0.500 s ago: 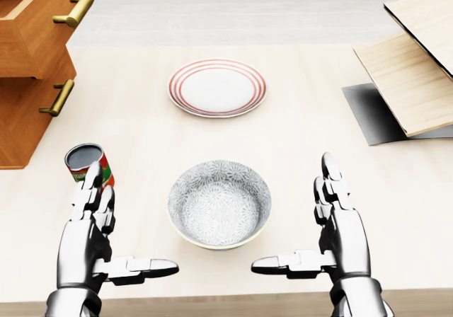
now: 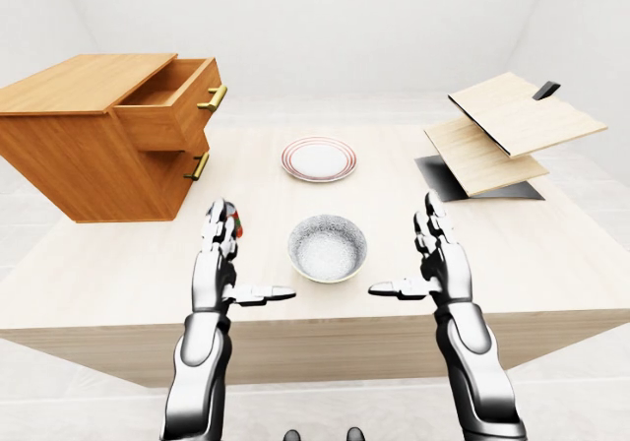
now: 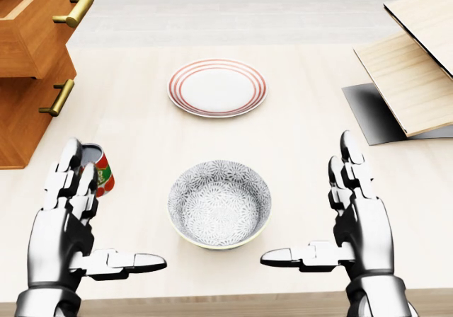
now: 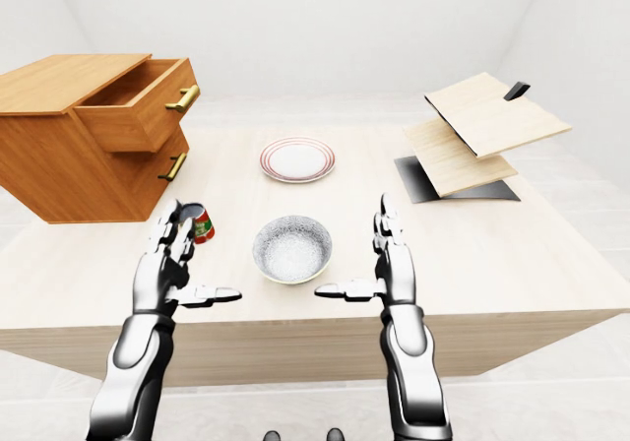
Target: Close the top drawer of the cabinet.
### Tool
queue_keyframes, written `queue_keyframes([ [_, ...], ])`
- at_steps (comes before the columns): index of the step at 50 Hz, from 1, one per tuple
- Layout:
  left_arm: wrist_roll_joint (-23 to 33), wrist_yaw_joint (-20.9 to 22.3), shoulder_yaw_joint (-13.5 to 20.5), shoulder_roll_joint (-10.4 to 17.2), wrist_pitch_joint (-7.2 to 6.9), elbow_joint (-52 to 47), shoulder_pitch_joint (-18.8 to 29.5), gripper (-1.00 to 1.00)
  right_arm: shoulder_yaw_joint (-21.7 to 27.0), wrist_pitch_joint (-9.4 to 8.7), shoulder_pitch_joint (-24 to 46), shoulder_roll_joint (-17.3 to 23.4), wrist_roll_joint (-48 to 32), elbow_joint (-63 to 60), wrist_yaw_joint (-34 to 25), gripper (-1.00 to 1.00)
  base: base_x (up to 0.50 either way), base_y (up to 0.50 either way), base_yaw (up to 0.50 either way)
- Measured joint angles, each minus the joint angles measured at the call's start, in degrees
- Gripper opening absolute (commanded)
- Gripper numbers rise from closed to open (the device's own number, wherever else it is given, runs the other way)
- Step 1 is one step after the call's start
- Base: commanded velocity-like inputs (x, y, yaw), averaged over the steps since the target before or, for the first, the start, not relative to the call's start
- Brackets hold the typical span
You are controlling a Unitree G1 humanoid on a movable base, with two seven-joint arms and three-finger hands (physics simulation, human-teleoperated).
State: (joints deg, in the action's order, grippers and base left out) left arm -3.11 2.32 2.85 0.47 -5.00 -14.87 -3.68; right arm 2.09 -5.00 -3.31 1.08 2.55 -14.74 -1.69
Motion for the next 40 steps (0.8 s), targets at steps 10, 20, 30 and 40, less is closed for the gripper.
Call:
queue_keyframes([
  [10,-1.3,-0.4,0.9,0.4,0.00,-11.2,-0.2,1.00,0.7,0.00,-0.4,0.1,-0.3,-8.2,0.0,1.00,0.00,0.00,0.00],
  [20,-2.7,-1.1,2.7,1.0,0.00,-19.9,2.0,1.00,2.3,0.00,-0.2,0.3,-0.1,-15.0,-0.1,1.00,0.00,0.00,0.00],
  [30,-3.5,-1.4,4.2,1.6,0.00,-24.2,3.5,1.00,3.2,0.00,0.2,0.2,0.3,-19.4,-0.1,1.00,0.00,0.00,0.00],
  [40,-3.7,-1.5,5.0,1.8,0.00,-26.1,4.2,1.00,3.7,0.00,0.5,0.1,0.0,-22.3,0.3,1.00,0.00,0.00,0.00],
])
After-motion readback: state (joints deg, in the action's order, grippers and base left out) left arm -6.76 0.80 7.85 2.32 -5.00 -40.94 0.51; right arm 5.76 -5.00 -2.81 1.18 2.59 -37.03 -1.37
